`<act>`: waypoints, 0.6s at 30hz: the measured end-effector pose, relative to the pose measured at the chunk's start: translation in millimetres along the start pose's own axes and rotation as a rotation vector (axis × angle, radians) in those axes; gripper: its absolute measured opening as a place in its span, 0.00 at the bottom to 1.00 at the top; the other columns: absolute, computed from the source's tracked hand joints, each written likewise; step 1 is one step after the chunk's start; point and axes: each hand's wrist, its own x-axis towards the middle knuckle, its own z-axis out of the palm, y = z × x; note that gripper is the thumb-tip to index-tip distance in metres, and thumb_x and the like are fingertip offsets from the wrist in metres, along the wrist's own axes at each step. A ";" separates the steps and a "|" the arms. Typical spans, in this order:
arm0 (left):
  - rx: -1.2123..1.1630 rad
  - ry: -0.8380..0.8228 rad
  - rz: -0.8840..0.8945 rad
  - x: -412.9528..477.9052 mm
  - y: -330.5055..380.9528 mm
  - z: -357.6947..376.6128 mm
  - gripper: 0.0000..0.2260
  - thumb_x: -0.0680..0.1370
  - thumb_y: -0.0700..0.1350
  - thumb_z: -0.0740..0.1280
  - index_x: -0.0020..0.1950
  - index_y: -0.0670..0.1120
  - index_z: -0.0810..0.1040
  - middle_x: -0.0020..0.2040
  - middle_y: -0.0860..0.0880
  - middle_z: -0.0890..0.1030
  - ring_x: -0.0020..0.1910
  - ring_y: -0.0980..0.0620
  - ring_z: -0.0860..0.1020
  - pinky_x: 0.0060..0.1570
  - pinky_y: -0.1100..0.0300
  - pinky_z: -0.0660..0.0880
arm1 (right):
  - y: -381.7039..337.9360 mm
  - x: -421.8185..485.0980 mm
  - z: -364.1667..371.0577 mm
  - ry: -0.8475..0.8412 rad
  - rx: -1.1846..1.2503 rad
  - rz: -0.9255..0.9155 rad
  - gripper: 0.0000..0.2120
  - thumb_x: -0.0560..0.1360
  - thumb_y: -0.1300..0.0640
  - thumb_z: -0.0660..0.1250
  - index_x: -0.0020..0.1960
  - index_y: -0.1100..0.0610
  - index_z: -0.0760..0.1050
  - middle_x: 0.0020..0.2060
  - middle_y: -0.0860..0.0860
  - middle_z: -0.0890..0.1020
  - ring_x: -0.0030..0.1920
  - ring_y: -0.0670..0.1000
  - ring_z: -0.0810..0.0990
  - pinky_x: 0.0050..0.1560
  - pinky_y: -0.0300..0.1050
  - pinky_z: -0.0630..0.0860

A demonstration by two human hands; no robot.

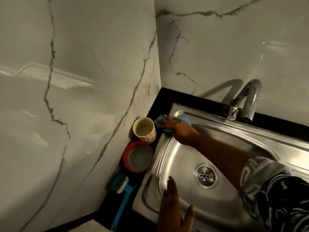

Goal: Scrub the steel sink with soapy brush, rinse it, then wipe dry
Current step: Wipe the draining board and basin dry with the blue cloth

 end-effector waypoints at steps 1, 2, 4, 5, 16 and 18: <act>-0.014 0.073 0.063 -9.3 11.5 -33.5 0.55 0.64 0.86 0.45 0.80 0.58 0.30 0.81 0.64 0.35 0.80 0.60 0.40 0.75 0.70 0.39 | -2.1 -17.0 -0.9 -0.016 0.063 0.040 0.21 0.81 0.57 0.66 0.73 0.52 0.74 0.77 0.48 0.68 0.80 0.53 0.57 0.79 0.48 0.56; 0.157 0.194 0.186 -26.1 14.8 -35.9 0.54 0.65 0.86 0.46 0.80 0.57 0.30 0.81 0.65 0.36 0.81 0.61 0.41 0.75 0.71 0.39 | -4.9 -34.7 -3.9 -0.040 0.131 0.080 0.20 0.81 0.56 0.65 0.72 0.50 0.75 0.77 0.47 0.69 0.80 0.53 0.59 0.79 0.49 0.58; 0.313 0.252 0.216 -36.5 6.2 -26.1 0.51 0.69 0.85 0.48 0.82 0.58 0.33 0.82 0.64 0.37 0.82 0.62 0.43 0.79 0.67 0.42 | -14.6 -67.8 -11.6 -0.062 0.222 0.182 0.21 0.80 0.57 0.65 0.71 0.44 0.74 0.76 0.45 0.71 0.78 0.50 0.66 0.77 0.53 0.66; 0.270 0.233 0.226 -42.3 5.5 -22.3 0.50 0.72 0.83 0.50 0.83 0.58 0.35 0.83 0.64 0.38 0.83 0.62 0.44 0.82 0.62 0.46 | -20.4 -92.3 -14.2 -0.048 0.264 0.246 0.23 0.78 0.60 0.67 0.70 0.42 0.75 0.74 0.43 0.73 0.75 0.48 0.70 0.74 0.53 0.70; 0.418 0.286 0.359 -60.2 3.3 -12.0 0.44 0.80 0.63 0.61 0.84 0.35 0.53 0.84 0.35 0.57 0.83 0.37 0.60 0.82 0.59 0.48 | -113.3 -459.5 -85.3 0.361 0.193 0.946 0.20 0.82 0.47 0.57 0.71 0.48 0.75 0.61 0.49 0.82 0.60 0.47 0.80 0.58 0.42 0.74; 0.454 0.257 0.356 -66.2 8.8 -5.6 0.45 0.79 0.64 0.59 0.85 0.34 0.51 0.84 0.35 0.56 0.83 0.36 0.59 0.83 0.51 0.51 | -135.2 -526.9 -84.5 0.405 0.138 1.051 0.21 0.83 0.46 0.56 0.73 0.49 0.73 0.62 0.52 0.82 0.61 0.52 0.79 0.59 0.46 0.74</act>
